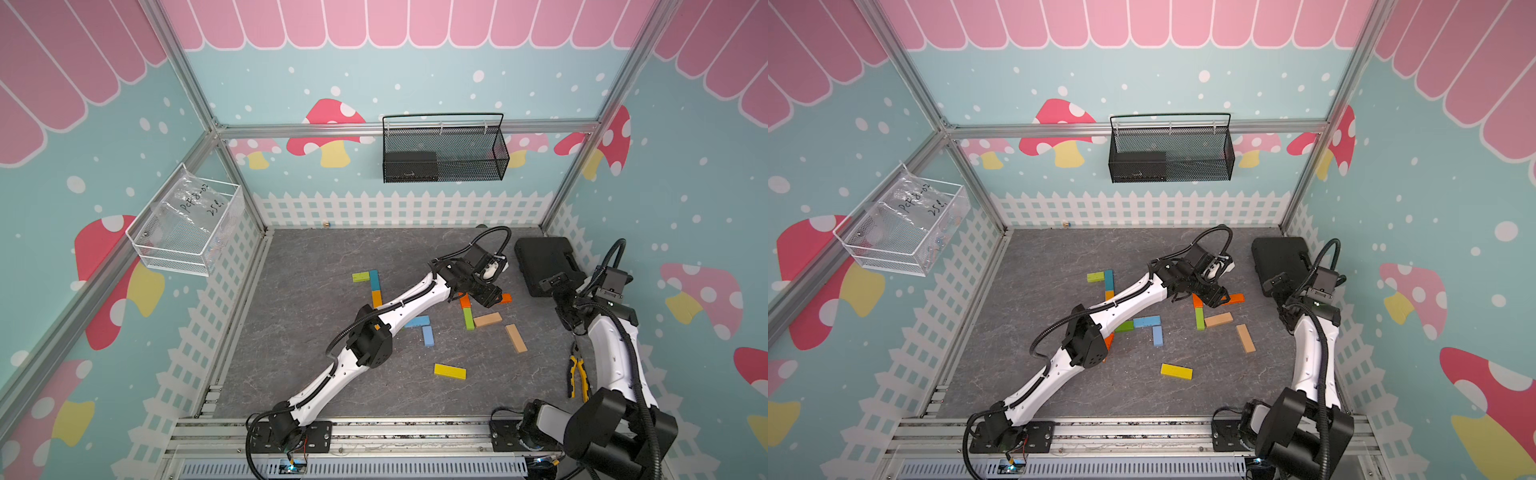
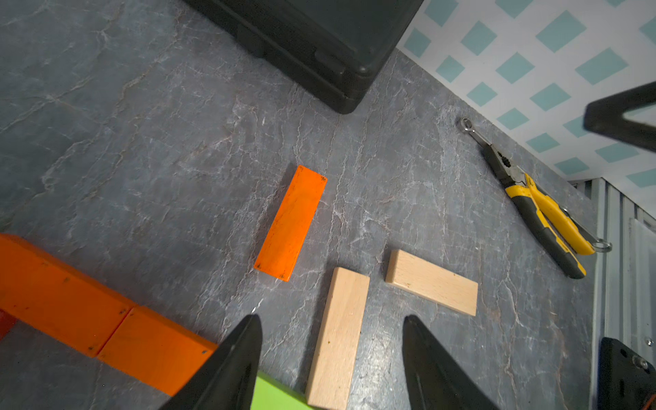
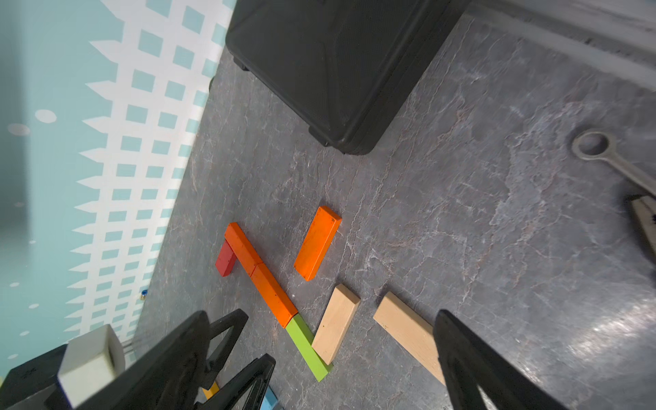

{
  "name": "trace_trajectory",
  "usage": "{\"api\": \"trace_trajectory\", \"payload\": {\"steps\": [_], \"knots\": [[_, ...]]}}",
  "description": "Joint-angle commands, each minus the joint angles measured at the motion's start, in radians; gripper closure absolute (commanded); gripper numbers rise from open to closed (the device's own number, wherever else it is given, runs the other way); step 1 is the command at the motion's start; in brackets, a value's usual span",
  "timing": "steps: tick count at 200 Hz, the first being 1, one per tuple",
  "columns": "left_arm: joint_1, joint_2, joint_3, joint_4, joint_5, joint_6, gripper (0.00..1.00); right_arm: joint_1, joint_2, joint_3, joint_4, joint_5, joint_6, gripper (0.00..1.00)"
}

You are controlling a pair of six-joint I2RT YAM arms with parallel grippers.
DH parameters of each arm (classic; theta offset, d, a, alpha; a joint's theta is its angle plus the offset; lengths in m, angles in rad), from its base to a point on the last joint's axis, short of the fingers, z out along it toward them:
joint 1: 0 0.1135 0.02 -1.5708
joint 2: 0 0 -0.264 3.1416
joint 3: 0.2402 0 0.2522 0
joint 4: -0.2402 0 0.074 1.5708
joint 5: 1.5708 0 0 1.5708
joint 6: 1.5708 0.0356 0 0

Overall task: Assemble a giraffe with building blocks
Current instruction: Assemble the building block at the center of the board.

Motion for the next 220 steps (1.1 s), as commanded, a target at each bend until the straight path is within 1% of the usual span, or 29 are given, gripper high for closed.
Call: {"api": "trace_trajectory", "payload": {"steps": [1,15,24,37,53,89,98,113,125,144,152,174,193,207,215,220], "knots": [[0.002,-0.056,-0.057,0.059,0.018,0.020,0.35,-0.002,0.075,-0.012,0.049,-0.075,-0.014,0.00],[0.002,-0.103,-0.128,0.093,-0.003,0.024,0.36,0.019,0.118,-0.013,0.066,-0.079,0.018,0.00],[0.003,-0.148,-0.187,0.122,-0.015,0.025,0.36,0.043,0.139,-0.010,0.076,-0.060,0.050,0.00],[0.006,-0.217,-0.280,0.171,-0.026,0.022,0.36,0.095,0.165,0.012,0.070,0.013,0.102,0.00],[0.013,-0.308,-0.393,0.223,-0.043,0.015,0.36,0.150,0.201,0.048,0.057,0.059,0.152,0.00],[0.027,-0.529,-0.630,0.312,-0.092,0.012,0.36,0.215,0.275,0.117,-0.040,0.216,0.292,0.00],[0.031,-0.580,-0.682,0.324,-0.099,0.009,0.36,0.234,0.291,0.125,-0.054,0.253,0.347,0.00],[0.036,-0.660,-0.770,0.349,-0.124,0.006,0.36,0.249,0.329,0.137,-0.042,0.242,0.384,0.00],[0.040,-0.721,-0.838,0.364,-0.142,0.005,0.36,0.263,0.365,0.162,-0.024,0.246,0.381,0.00],[0.054,-0.808,-0.926,0.373,-0.167,-0.004,0.36,0.279,0.410,0.234,0.017,0.267,0.303,0.01],[0.061,-0.844,-0.961,0.376,-0.177,-0.008,0.36,0.284,0.415,0.260,0.049,0.273,0.221,0.00],[0.083,-0.941,-1.056,0.392,-0.195,-0.016,0.36,0.313,0.395,0.325,0.171,0.267,-0.069,0.00],[0.101,-1.007,-1.122,0.401,-0.210,-0.018,0.36,0.336,0.358,0.362,0.289,0.208,-0.303,0.01],[0.113,-1.044,-1.155,0.402,-0.215,-0.021,0.37,0.344,0.354,0.427,0.302,0.222,-0.414,0.00],[0.118,-1.063,-1.173,0.402,-0.217,-0.019,0.37,0.349,0.361,0.470,0.323,0.179,-0.531,0.00],[0.120,-1.075,-1.184,0.404,-0.218,-0.019,0.37,0.358,0.373,0.500,0.315,0.183,-0.586,0.00]]}}
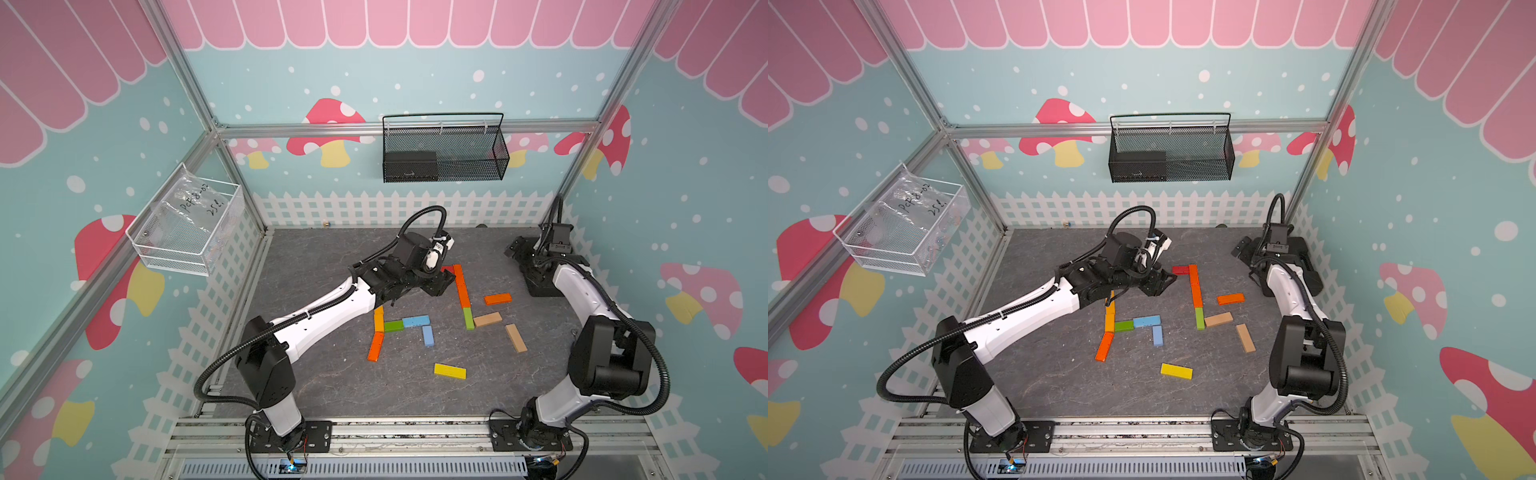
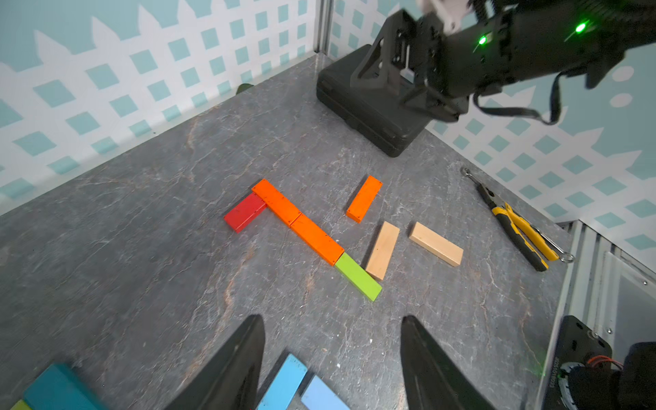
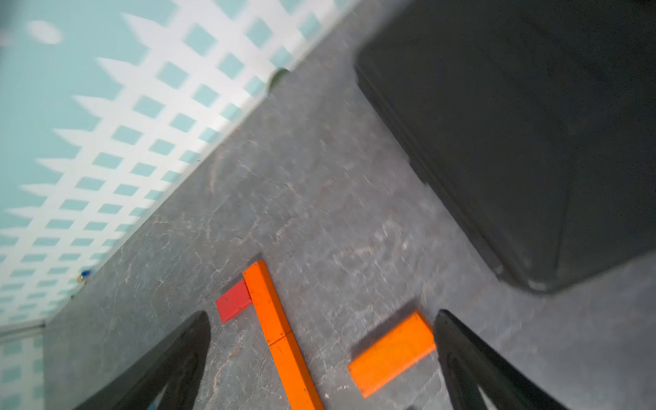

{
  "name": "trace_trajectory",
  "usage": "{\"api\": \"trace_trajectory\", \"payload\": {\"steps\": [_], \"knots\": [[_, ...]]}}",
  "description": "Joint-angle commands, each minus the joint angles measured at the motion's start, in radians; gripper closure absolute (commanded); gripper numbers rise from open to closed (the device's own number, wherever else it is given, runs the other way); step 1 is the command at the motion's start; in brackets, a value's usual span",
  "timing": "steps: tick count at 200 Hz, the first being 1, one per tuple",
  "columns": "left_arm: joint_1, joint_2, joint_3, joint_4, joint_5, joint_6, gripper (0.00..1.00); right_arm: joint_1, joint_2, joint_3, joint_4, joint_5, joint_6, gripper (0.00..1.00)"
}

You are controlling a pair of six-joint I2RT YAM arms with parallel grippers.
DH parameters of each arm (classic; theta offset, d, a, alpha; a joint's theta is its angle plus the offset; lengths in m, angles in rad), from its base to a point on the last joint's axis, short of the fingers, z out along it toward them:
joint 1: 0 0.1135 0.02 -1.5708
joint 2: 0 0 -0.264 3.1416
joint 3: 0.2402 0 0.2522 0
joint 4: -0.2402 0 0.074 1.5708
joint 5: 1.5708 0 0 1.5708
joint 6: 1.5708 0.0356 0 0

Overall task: Assemble a giraffe with building blocks
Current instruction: Assemble the building block at the center of the board.

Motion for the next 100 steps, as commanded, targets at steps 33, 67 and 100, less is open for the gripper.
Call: {"api": "trace_trajectory", "payload": {"steps": [33,67,100], "knots": [[0.038,-0.144,-0.121,0.054,-0.022,-0.001,0.37,0.033,0.144,0.388,-0.143,-0.064,-0.526,0.00],[0.080,-0.235,-0.217,0.067,-0.013,-0.013,0.37,0.031,0.244,0.529,-0.284,0.086,-0.266,0.00],[0.089,-0.320,-0.284,0.079,-0.043,-0.018,0.37,-0.050,0.318,0.612,-0.367,-0.166,0.066,0.00]]}}
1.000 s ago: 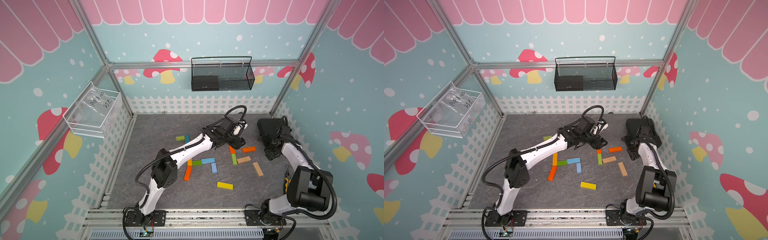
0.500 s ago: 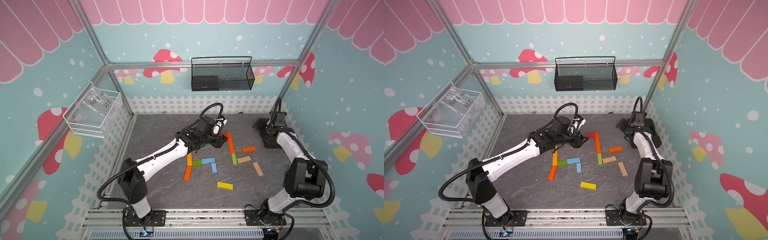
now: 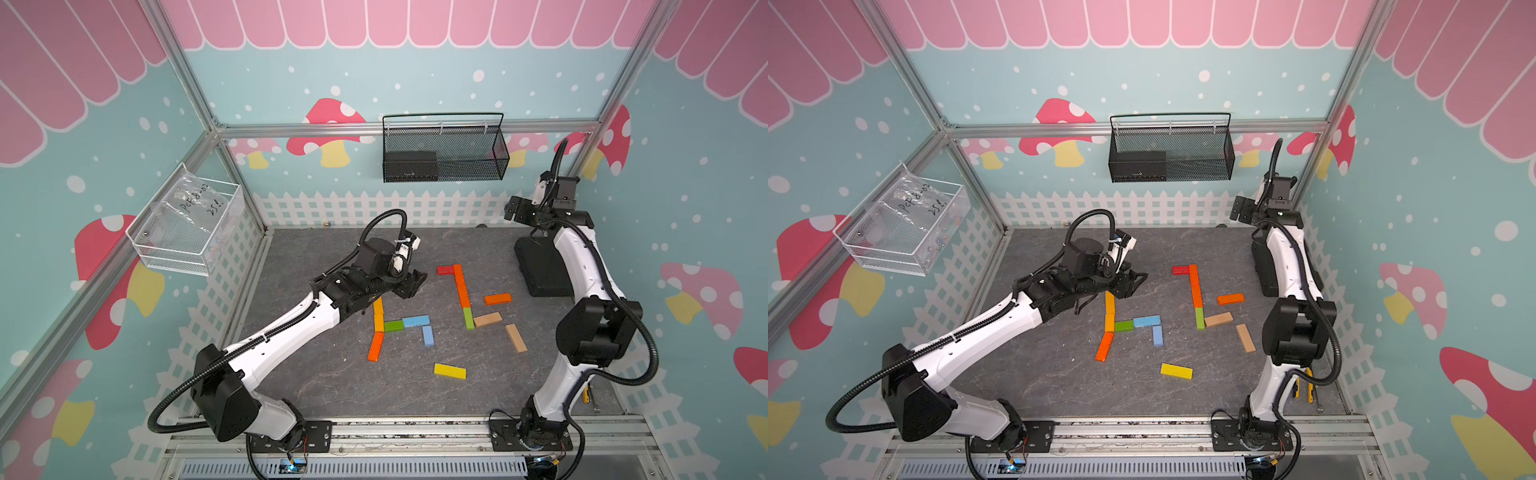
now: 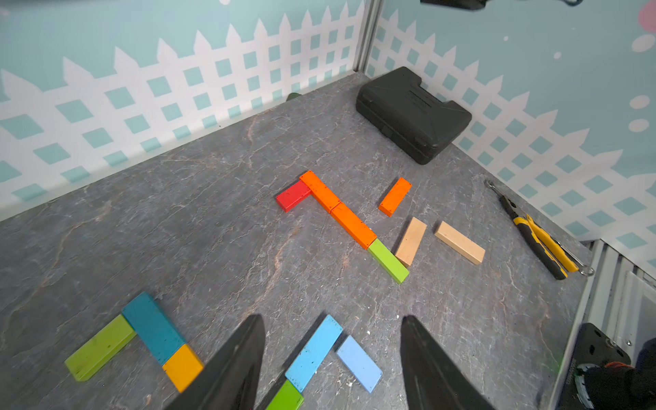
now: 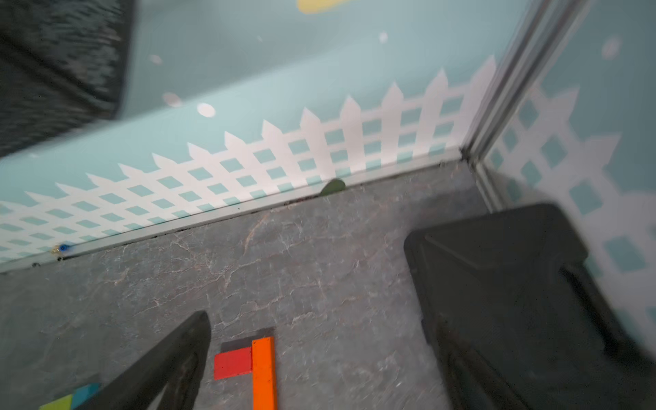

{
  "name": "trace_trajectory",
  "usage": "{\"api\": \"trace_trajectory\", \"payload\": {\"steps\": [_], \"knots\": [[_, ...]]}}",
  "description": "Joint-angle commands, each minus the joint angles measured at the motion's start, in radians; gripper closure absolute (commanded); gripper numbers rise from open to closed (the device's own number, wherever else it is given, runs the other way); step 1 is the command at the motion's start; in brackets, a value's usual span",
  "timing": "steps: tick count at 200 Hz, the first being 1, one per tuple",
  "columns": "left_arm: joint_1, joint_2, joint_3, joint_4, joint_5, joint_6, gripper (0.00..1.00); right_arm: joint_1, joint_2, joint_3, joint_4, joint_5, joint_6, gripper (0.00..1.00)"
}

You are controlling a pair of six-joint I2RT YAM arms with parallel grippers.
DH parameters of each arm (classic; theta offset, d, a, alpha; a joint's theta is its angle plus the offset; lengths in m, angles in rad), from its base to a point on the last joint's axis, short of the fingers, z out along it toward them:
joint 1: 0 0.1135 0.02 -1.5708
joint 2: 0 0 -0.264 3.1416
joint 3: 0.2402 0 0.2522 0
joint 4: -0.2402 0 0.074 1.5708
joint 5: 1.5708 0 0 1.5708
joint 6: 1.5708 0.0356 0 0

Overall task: Assemble a giraffe with building blocks
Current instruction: Assemble the building block at the center of the board.

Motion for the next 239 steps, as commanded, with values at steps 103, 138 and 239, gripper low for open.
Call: {"api": "trace_trajectory", "payload": {"steps": [103,138,239], "knots": [[0.002,-0.178,-0.105,0.036,-0.054,-0.038,0.37,0.082,-0.117,-0.374,-0.152,0.092,0.941,0.11],[0.002,-0.184,-0.122,0.045,-0.049,-0.059,0.37,0.105,-0.135,-0.431,-0.216,0.180,1.119,0.15],[-0.015,-0.142,-0.130,0.020,0.017,-0.082,0.37,0.114,0.091,-0.361,-0.317,0.116,1.229,0.25]]}}
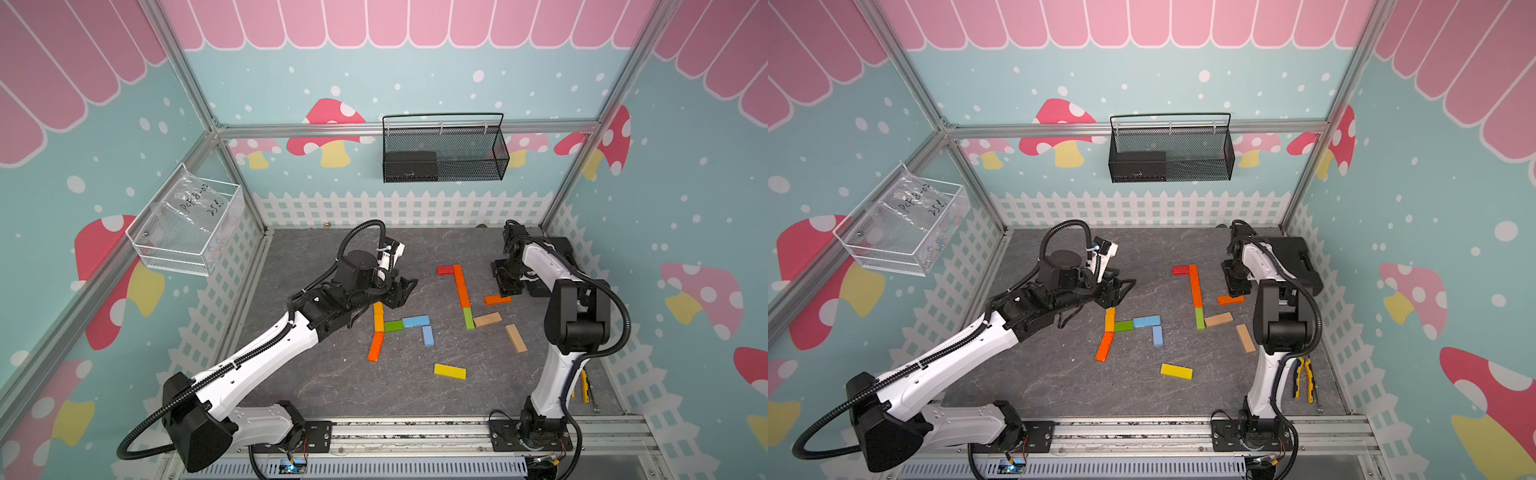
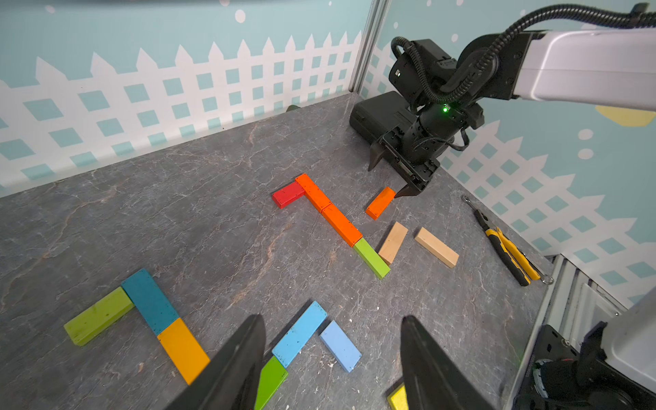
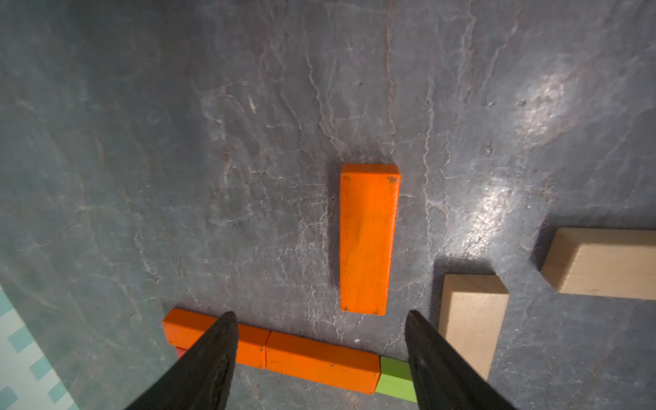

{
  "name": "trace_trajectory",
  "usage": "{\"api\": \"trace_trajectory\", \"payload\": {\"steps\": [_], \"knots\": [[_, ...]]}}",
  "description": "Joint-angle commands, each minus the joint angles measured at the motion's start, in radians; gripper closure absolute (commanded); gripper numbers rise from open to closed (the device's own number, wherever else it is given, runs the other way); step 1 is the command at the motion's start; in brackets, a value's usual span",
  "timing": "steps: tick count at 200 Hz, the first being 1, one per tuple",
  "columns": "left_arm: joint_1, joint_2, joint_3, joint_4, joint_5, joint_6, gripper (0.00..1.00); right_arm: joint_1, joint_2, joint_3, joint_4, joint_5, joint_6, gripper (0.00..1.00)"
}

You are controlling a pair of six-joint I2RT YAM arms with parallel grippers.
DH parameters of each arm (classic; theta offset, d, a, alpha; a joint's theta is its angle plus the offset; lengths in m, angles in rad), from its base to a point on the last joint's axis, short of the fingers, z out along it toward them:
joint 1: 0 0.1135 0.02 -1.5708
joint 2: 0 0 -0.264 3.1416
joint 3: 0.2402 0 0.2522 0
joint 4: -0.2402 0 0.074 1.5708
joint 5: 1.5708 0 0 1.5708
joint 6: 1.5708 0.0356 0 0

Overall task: Assemble a giraffe with building blocks
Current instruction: Assemble the building block at the center of the board.

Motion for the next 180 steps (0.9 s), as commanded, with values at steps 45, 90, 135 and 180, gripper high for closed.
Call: {"api": "trace_trajectory", "payload": {"steps": [45,90,135,180], "knots": [[-0.003,0.025,-0.008,-0.025,0.014,-0.003,0.37,0.022,0.019,-0.054,0.004,0.022,0.083,0.31],[-0.004,0.025,-0.010,-0.036,0.006,0.000,0.37,0.022,0.032,-0.084,0.023,0.038,0.087,0.34],[-0.003,0.023,-0.009,-0.037,0.003,0.003,0.37,0.021,0.033,-0.110,0.034,0.059,0.088,0.35],[-0.005,0.032,-0.006,-0.034,0.045,-0.009,0.37,0.020,0.054,-0.101,0.040,0.084,0.088,0.38]]}}
